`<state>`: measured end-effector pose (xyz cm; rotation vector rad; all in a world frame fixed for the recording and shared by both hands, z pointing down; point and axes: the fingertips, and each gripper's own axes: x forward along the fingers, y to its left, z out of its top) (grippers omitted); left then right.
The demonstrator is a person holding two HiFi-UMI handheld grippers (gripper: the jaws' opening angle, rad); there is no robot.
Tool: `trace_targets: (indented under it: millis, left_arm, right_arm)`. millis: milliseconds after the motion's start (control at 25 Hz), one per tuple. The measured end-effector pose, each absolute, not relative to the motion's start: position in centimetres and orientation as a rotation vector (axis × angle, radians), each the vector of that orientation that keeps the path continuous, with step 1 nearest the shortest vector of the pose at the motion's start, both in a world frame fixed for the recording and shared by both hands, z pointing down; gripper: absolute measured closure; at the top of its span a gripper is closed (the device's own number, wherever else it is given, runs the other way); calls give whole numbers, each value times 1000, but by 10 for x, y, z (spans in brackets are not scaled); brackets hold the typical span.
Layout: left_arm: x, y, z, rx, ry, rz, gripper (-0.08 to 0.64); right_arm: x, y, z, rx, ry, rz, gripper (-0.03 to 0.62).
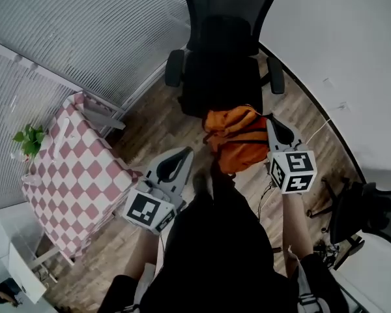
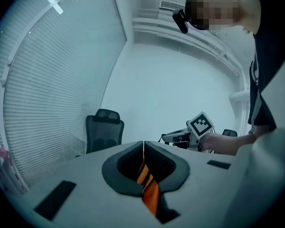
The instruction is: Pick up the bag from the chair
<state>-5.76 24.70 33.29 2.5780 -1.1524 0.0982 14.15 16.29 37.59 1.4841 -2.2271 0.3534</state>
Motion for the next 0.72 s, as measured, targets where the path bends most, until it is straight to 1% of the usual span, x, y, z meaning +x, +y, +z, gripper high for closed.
trace_targets:
  millis: [280,400,600,720]
  left_arm:
    - [-81,271,328,2598,-1167,88,526]
    - [-79,281,318,2619,-1160,71,526]
    - [-69,290,306,2644,-1156,36,526]
    - [-65,296,305,2654,-1141,27,526]
  right_arm:
    - [123,220,332,1481,-2315,315,569]
    - [116,243,312,1454,-2392,303,569]
    - [112,275,277,1440,-2547,151,571]
    - [114,291,268,1459,-2588,170,571]
